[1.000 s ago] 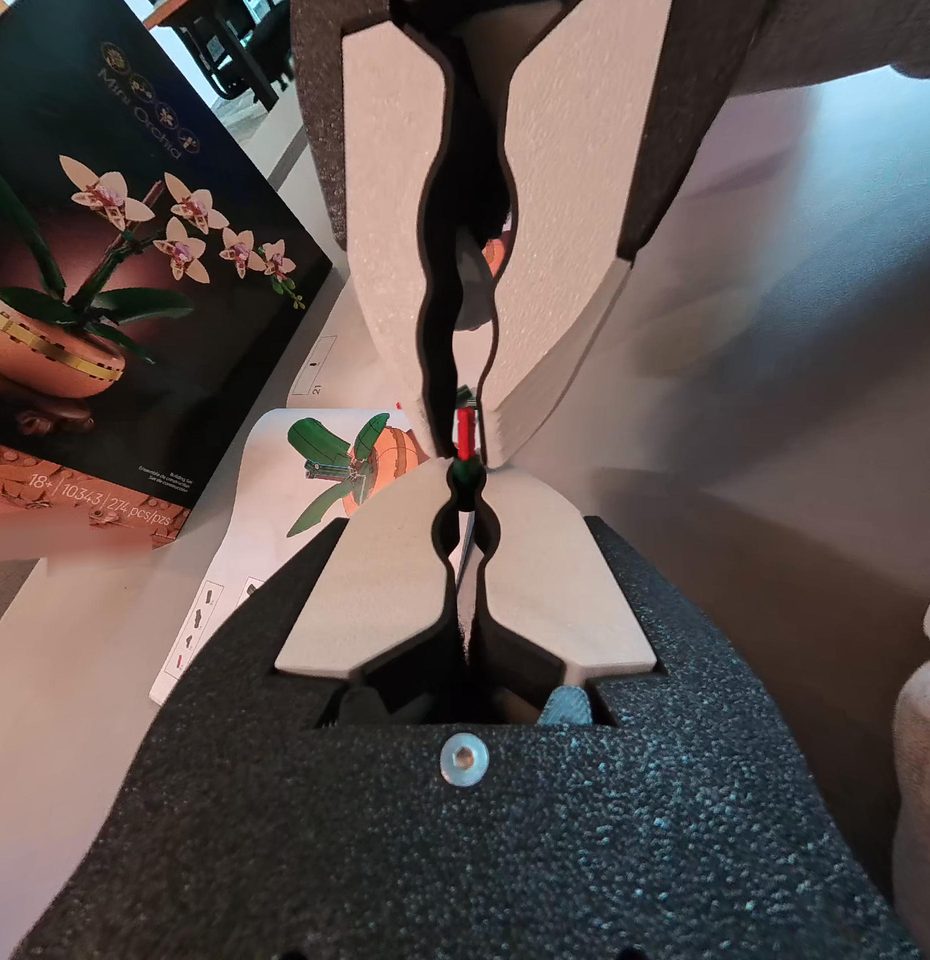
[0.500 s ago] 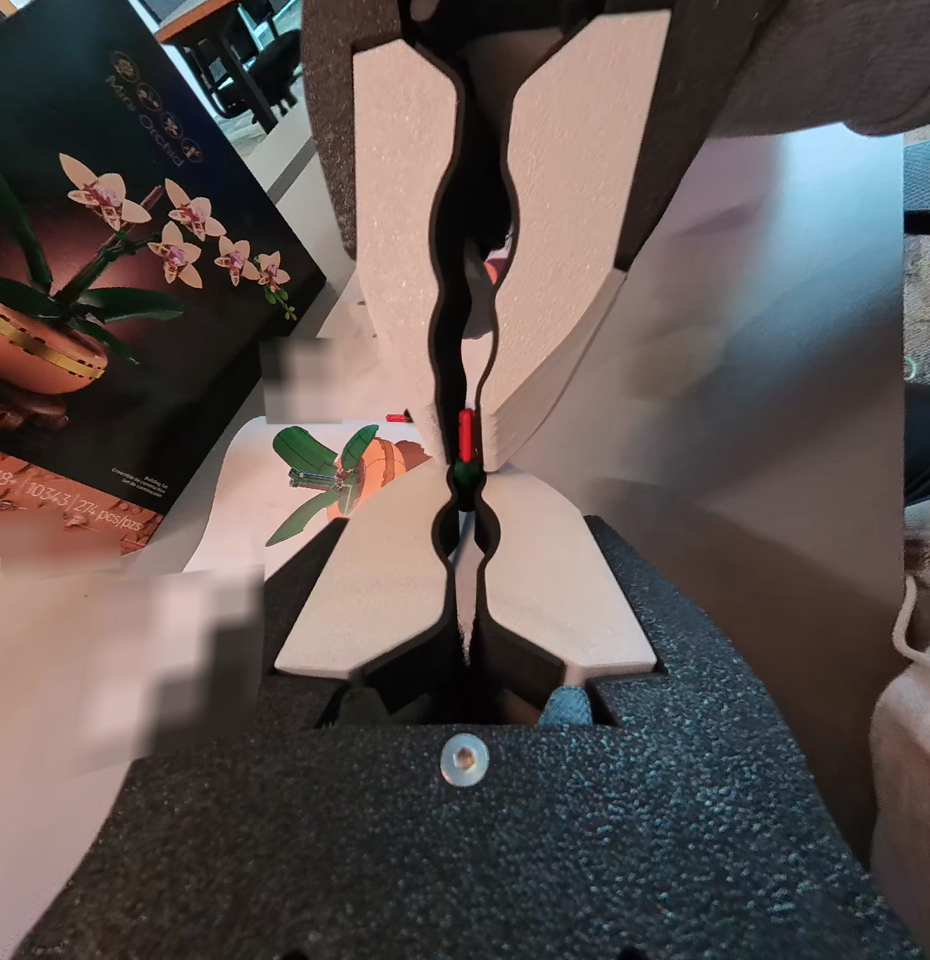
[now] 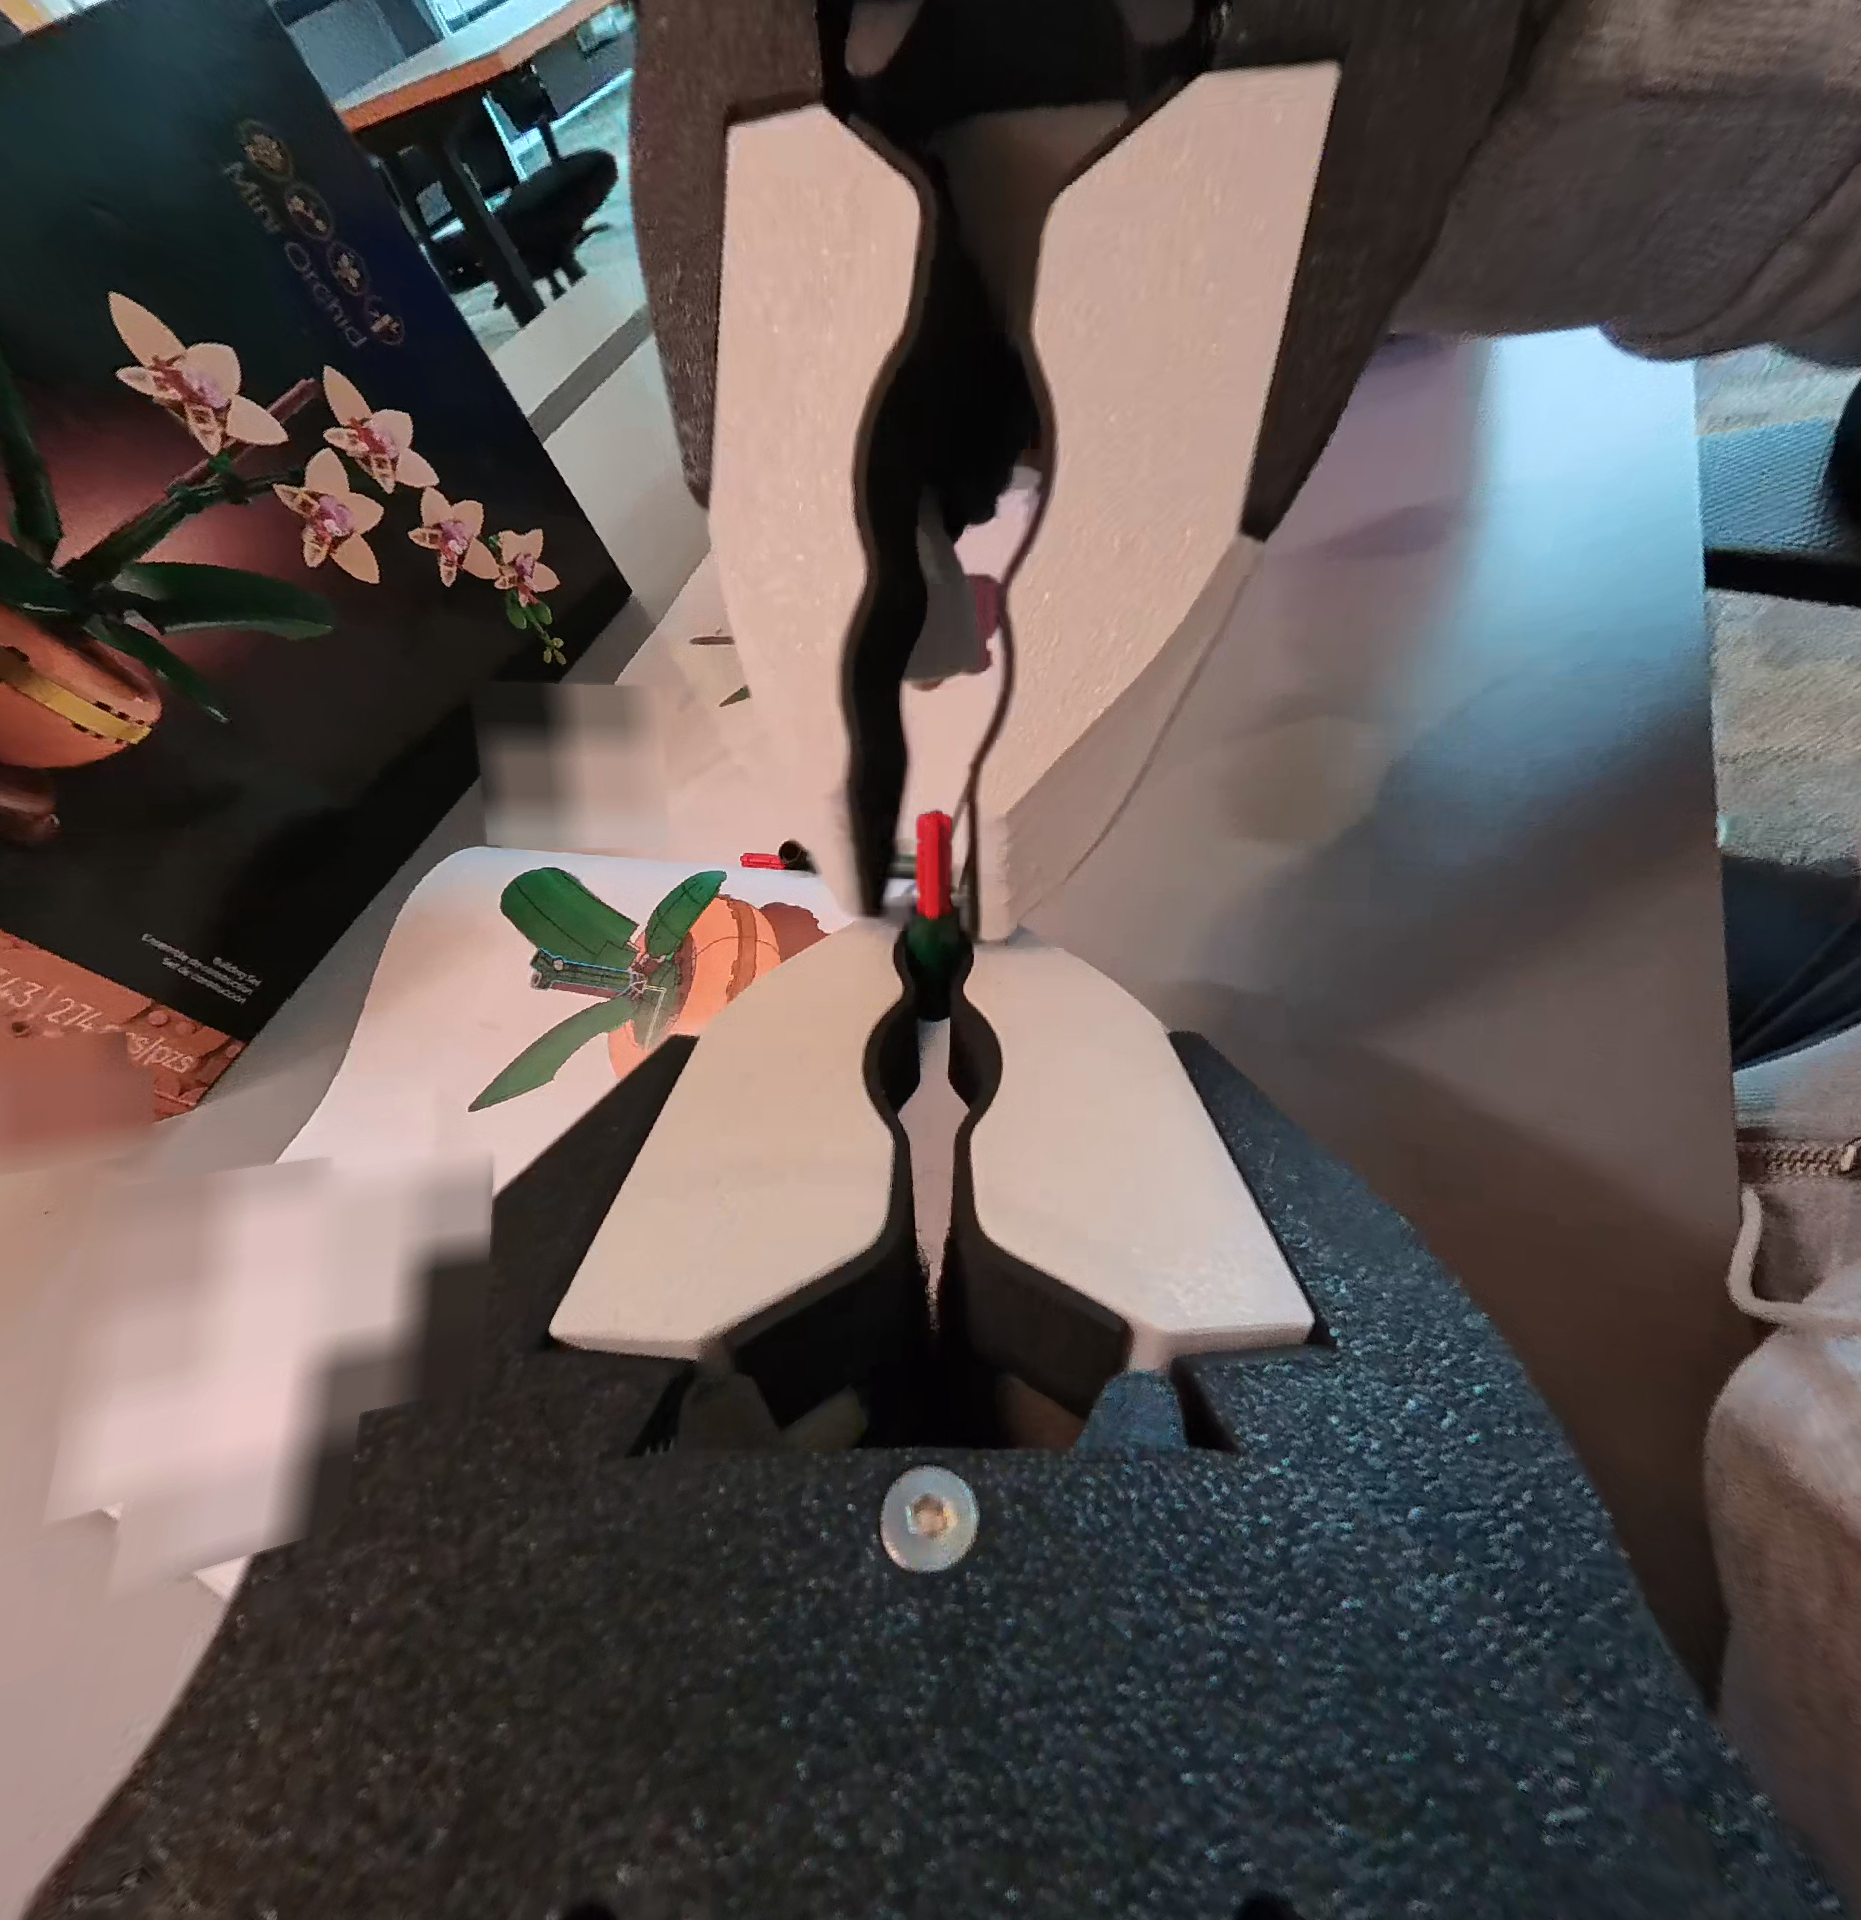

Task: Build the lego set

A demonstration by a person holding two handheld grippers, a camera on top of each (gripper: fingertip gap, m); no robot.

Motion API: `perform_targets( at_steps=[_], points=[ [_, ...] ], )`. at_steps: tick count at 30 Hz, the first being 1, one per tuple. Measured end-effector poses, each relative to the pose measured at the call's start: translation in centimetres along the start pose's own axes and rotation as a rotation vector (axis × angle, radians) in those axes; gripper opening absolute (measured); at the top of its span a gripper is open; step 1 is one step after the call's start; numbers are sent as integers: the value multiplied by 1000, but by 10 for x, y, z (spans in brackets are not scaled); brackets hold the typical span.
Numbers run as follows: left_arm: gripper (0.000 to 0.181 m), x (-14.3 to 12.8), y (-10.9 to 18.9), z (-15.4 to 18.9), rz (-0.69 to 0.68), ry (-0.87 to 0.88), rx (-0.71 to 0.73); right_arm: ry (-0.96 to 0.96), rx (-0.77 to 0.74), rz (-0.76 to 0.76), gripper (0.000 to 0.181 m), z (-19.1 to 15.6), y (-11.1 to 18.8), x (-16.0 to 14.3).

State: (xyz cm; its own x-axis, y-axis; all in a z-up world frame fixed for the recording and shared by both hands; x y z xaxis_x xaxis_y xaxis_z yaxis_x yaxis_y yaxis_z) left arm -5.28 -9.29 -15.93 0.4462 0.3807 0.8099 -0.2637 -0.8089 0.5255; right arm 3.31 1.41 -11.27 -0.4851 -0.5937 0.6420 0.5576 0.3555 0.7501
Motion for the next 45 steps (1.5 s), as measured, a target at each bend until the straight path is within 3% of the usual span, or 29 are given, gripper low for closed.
perform_targets(
  at_steps=[4, 7, 14, 27, 36, 45],
  points=[
    [0, -2, 2, -3, 51, 47, -15, -28, -4, 48, 21, 0, 5, -2],
    [0, -6, 0, -2, 34, 40, -10, -30, -13, 75, 12, -1, 7, -2],
    [0, -11, -8, 4, -61, -14, 5, 8, -29, -41, 11, -6, -6, -8],
    [0, -12, -14, 9, -116, -75, -30, 8, -3, -45, 3, -10, -9, -15],
    [0, -14, -20, 20, -191, -187, -81, -73, 42, 13, 3, -20, -17, -35],
    [0, -15, -25, 22, -250, -211, -132, -114, -23, 75, 3, -31, -24, -46]
  ],
)
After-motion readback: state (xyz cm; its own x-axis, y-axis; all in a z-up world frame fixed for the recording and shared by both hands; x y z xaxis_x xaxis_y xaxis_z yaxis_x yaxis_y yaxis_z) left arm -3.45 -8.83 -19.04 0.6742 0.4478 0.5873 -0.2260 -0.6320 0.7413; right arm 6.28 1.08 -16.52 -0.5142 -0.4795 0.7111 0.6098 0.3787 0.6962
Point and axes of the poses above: each gripper's, where its closed fingertips meet, y back along the fingers, x out of its top, z = x × y across the jaws, the point moved 10 cm from there along y, back along the fingers, and after that the axes turned 10 degrees about -z, right-handed, at the moved point
